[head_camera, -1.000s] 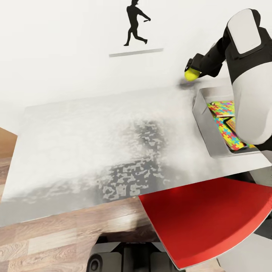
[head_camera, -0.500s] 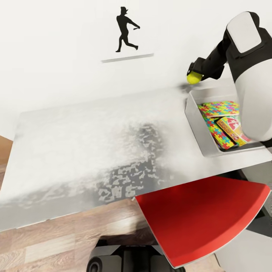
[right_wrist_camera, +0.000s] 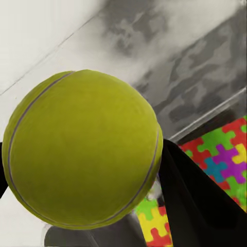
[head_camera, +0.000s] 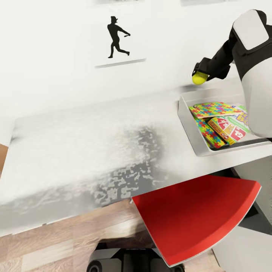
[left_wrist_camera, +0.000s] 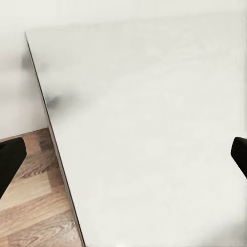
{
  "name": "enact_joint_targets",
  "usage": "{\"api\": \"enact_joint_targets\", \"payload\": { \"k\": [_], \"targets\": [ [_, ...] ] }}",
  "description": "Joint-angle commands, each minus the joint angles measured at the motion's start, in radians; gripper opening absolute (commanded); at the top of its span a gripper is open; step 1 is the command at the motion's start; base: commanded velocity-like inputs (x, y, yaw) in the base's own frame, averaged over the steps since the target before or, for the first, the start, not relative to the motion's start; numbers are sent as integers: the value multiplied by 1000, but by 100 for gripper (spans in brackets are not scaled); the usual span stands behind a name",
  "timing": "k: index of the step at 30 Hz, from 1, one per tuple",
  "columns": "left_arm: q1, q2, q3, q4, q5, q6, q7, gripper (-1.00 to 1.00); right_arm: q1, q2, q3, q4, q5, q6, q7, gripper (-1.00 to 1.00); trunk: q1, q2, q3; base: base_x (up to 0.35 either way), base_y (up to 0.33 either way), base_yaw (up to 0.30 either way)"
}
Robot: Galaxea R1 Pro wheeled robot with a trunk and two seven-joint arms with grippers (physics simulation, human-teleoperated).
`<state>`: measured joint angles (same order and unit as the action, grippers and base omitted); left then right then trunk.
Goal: Put all the toys in the child's room - the three board games (two on the bed and one on the table), the two jigsaw puzzles on the table, and the tennis ball on the table - inside the toy box on the table in the child's room.
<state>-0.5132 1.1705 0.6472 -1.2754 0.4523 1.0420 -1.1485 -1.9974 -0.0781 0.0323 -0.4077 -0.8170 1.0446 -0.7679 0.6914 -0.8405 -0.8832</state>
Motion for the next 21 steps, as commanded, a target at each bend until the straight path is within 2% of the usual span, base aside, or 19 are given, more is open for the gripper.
{"api": "enact_joint_targets", "payload": {
  "k": [1,8,11,21],
  "targets": [
    [-2,0,-2,1,-1,5,-4,100,-1,-8,4,4,-16,3,-11,-100,0,-1,1,0,0,-91],
    [-2,-6,-7,0,-1,5,-4,100,8,-47,44,18,-16,3,-12,-100,0,-1,12,0,0,-91],
    [-2,-7,-7,0,-1,5,-4,100,11,-62,57,52,-16,3,-12,-100,0,-1,17,0,0,-92],
    [-2,-8,-6,0,-1,5,-4,100,11,-78,63,86,-14,3,-13,-100,0,-1,32,0,0,-92]
  ]
}}
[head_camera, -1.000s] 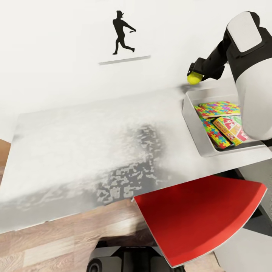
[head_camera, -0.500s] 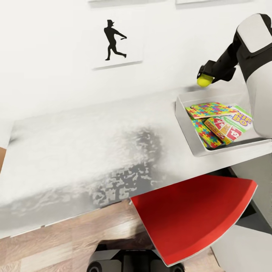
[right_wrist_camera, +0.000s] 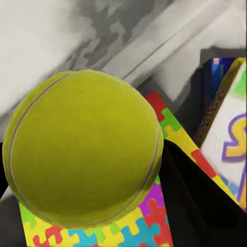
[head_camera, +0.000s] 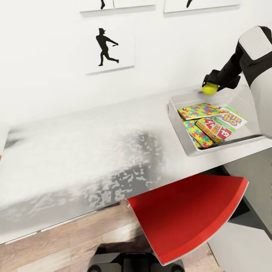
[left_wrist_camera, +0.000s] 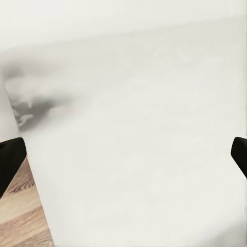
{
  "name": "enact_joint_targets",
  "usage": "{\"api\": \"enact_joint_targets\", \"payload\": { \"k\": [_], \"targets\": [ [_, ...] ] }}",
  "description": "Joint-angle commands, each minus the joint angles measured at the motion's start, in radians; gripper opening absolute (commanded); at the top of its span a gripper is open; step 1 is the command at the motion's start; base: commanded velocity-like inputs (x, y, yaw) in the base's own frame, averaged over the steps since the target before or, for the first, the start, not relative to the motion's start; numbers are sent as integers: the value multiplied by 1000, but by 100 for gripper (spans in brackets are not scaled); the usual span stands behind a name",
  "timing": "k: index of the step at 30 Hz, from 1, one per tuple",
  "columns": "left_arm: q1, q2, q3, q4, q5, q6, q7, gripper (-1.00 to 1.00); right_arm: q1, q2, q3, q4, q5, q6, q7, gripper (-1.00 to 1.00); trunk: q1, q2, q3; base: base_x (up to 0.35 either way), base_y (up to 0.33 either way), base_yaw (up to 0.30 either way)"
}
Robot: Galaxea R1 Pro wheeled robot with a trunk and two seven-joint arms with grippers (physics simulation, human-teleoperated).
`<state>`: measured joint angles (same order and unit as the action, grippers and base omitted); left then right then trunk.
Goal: Put all the toys in the child's room - the three board games (two on the bed and one on the table), the two jigsaw puzzles on the table, and the tennis ball on the table - inside the toy box on the table in the child's room.
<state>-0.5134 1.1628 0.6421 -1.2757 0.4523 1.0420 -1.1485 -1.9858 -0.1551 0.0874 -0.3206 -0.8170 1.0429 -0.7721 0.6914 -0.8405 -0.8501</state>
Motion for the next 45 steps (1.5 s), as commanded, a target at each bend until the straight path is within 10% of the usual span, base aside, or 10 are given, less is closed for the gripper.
{"api": "enact_joint_targets", "payload": {
  "k": [1,12,45],
  "targets": [
    [-2,0,-1,1,0,5,-3,100,-1,-2,9,0,-13,4,-9,-100,0,-1,1,0,0,-92],
    [-2,0,-2,1,-1,5,-4,100,0,-45,11,34,-9,4,-9,-100,0,-1,18,0,0,-92],
    [-2,-2,1,1,0,5,-3,100,13,-65,78,84,-8,4,-5,-100,0,-1,68,0,0,-65]
  ]
}}
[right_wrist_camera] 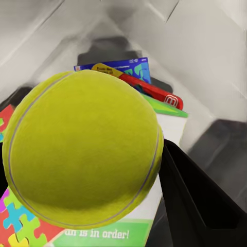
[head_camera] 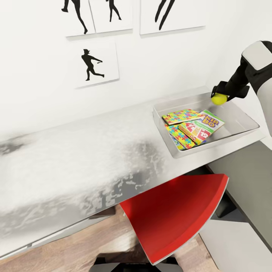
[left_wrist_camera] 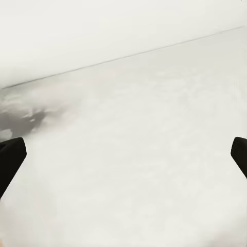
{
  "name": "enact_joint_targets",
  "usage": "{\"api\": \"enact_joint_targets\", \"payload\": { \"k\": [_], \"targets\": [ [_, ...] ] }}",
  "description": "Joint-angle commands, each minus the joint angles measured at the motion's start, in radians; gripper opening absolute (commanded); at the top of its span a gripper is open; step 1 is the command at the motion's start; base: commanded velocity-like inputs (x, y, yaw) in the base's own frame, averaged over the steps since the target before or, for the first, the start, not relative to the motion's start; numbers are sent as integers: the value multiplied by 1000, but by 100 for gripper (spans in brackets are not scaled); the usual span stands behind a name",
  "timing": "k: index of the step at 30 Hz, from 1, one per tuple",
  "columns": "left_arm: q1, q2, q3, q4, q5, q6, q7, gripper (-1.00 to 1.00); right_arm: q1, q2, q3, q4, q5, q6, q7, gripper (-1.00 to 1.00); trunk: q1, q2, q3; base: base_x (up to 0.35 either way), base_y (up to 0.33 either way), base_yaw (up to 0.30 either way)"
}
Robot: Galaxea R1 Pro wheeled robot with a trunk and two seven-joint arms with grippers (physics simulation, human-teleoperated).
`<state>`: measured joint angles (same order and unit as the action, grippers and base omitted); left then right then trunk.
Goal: Put all the toys in the child's room - the three board games (two on the bed and one on the table), the two jigsaw puzzles on the table, and the tennis ball on the table - inside the toy box on the table in the child's room.
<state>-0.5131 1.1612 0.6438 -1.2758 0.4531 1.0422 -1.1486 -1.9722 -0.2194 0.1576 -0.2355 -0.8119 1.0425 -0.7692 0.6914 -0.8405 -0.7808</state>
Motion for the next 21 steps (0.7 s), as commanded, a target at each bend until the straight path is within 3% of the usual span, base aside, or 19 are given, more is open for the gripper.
{"api": "enact_joint_targets", "payload": {
  "k": [1,11,14,17,21],
  "targets": [
    [-2,0,-1,1,-1,5,-3,100,-1,-1,8,0,-13,5,-8,-100,0,-1,0,0,0,0],
    [-2,-1,-1,1,-1,5,-3,100,0,-7,11,12,-12,5,-7,-100,0,-1,1,0,0,0],
    [-2,-1,-2,1,-1,5,-3,100,0,-8,55,29,-13,5,-7,-100,0,-1,1,0,0,0],
    [-2,-1,-3,1,-1,5,-3,100,-3,-8,125,54,-13,5,-6,-100,0,-1,1,0,0,0],
    [-2,-1,-3,1,-1,5,-3,100,-2,-8,154,63,-13,5,-6,-100,0,-1,1,0,0,0]
  ]
}}
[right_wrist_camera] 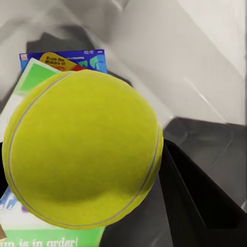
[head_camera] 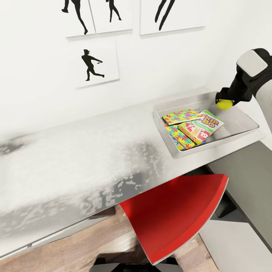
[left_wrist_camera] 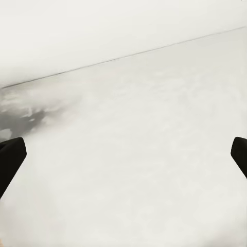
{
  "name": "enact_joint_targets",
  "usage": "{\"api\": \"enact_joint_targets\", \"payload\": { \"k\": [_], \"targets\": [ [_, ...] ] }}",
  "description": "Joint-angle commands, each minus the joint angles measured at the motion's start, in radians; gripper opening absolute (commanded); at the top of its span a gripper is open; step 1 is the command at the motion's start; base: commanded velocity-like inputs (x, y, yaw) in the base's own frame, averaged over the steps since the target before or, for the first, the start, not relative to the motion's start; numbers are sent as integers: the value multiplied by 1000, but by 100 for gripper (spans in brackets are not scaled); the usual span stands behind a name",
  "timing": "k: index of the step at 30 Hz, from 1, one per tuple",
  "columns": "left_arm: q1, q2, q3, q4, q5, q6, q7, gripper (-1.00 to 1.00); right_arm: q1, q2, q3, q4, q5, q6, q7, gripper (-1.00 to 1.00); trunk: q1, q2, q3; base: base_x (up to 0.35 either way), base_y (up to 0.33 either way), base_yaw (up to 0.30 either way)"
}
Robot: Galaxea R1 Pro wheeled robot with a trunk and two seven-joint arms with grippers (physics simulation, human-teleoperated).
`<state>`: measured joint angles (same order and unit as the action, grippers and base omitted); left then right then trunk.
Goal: Put all the toys in the child's room - the three board games (two on the bed and one on the table), the two jigsaw puzzles on the table, and the tennis ball on the table - inside the toy box on the table in the child's room.
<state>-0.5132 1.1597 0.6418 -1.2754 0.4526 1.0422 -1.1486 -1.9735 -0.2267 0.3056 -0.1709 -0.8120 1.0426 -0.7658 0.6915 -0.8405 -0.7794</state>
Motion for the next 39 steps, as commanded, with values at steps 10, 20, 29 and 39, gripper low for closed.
{"api": "enact_joint_targets", "payload": {
  "k": [10,20,29,39],
  "targets": [
    [-2,0,1,1,0,5,-3,100,0,-1,11,1,-13,5,-8,-100,0,-1,-1,0,0,0],
    [-2,0,1,1,-1,5,-3,100,1,-3,13,22,-13,5,-9,-100,0,-1,-1,0,0,0],
    [-2,-1,1,1,-1,5,-3,100,1,-2,15,45,-13,5,-9,100,0,-1,-1,0,0,0],
    [-2,0,0,1,-1,5,-3,100,1,-2,16,51,-13,5,-9,100,0,-1,-1,0,0,0]
  ]
}}
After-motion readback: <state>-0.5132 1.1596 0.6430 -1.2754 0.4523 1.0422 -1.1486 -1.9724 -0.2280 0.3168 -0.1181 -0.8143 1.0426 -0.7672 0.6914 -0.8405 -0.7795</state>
